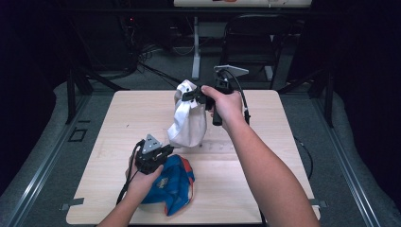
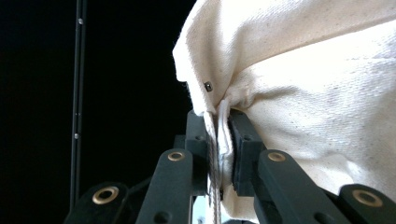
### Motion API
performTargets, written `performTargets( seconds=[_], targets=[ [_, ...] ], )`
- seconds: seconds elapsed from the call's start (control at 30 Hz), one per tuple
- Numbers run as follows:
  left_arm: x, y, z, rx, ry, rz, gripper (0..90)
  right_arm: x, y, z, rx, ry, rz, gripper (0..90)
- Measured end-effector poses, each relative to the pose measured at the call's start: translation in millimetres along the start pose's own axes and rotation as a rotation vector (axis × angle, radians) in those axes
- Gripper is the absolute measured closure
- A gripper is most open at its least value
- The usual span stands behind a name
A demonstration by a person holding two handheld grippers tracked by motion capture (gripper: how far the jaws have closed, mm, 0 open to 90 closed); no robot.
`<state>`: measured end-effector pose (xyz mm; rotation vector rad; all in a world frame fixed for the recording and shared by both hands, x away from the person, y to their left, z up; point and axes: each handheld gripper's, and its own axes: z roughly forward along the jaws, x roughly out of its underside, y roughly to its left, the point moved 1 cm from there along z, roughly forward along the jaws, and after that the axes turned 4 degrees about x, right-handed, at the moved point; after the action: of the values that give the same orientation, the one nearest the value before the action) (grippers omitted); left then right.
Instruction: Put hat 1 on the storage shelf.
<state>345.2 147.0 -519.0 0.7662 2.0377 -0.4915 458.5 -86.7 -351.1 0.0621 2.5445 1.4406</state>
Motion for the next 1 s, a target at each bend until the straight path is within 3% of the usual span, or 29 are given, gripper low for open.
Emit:
performTargets(
  seconds=[0.3, 0.67, 0.77, 0.87, 0.97, 1.0],
  targets=[
    [15.3, 11.7, -1.2, 0.046, -0.031, -0.092, 84.4, 3.0, -6.0, 5.2, 0.035, 0.039, -0.016, 80.4],
    [21.1, 13.8, 1.4, 0.036, -0.009, -0.1, 84.8, 4.3, -12.5, 14.1, 0.056, 0.049, -0.016, 80.5],
    [22.0, 16.6, 0.9, 0.047, 0.004, -0.123, 84.9, 5.3, -14.0, 16.4, 0.064, 0.055, -0.017, 80.5],
    [22.7, 14.3, 1.7, 0.045, 0.009, -0.102, 85.2, 6.3, -15.2, 18.1, 0.066, 0.057, -0.019, 80.4],
    [23.6, 14.5, 3.3, 0.055, 0.072, -0.099, 85.4, 6.4, -15.3, 18.7, 0.085, 0.049, -0.021, 80.4],
    [24.9, 14.8, 4.5, 0.058, 0.061, -0.104, 85.4, 6.3, -16.3, 19.0, 0.1, 0.046, -0.023, 80.3]
  ],
)
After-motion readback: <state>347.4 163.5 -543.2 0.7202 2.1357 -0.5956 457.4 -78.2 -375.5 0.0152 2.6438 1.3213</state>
